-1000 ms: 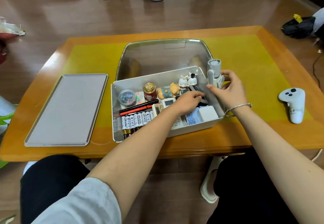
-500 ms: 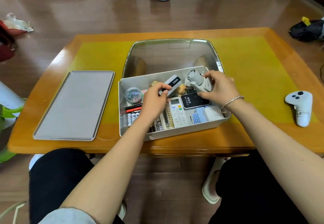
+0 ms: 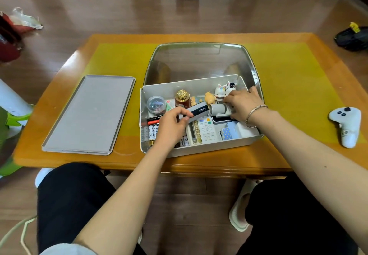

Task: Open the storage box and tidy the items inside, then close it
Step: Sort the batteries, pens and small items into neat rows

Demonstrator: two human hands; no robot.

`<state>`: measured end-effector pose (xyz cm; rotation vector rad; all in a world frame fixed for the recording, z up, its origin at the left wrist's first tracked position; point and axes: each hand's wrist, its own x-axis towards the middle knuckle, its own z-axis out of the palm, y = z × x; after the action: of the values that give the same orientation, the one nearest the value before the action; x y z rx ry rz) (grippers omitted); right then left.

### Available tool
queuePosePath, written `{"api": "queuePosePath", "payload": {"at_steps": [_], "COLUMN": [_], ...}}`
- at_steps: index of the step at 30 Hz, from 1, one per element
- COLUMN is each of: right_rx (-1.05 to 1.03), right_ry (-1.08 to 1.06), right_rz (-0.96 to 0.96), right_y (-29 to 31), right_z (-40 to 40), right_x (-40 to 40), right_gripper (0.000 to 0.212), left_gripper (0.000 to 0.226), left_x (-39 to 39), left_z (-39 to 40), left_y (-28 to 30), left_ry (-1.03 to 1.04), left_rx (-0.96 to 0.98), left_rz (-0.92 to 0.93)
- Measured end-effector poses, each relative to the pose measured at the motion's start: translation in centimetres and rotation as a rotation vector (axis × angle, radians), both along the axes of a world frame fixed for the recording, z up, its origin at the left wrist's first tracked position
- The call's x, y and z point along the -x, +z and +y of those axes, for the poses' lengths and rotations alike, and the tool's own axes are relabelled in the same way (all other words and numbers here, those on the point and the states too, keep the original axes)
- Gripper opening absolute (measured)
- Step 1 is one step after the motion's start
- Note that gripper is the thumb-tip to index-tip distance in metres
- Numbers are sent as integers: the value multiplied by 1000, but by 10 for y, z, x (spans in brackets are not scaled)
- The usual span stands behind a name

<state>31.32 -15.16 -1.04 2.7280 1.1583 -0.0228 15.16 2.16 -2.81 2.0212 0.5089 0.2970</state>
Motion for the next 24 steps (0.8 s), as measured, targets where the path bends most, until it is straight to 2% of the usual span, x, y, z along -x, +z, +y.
{"api": "queuePosePath", "payload": {"at_steps": [9,12,15,20,24], "right_rx": [-87,-243,-378,-389,-363], "right_ry": [-16,3,78,52,-19], "right_rz": [78,125,257,281,254], "right_y": [5,16,24,23,22], "right_z": [-6,-11,-14,-18,-29], "right_x": [-4,-2,7,9,5], "right_gripper": [51,44,40,33,29], "left_gripper": [32,31,33,43,37], "left_x": [-8,-16,-27,-43,-50], "left_z": [-4,-9,-15,-28,-29], "left_y": [0,2,6,8,5], "left_ry": [-27,-64,-102,-175,-226], "left_rx": [-25,-37,-67,-111,-138], "left_rz": [-41,-40,-42,-58,-29]}}
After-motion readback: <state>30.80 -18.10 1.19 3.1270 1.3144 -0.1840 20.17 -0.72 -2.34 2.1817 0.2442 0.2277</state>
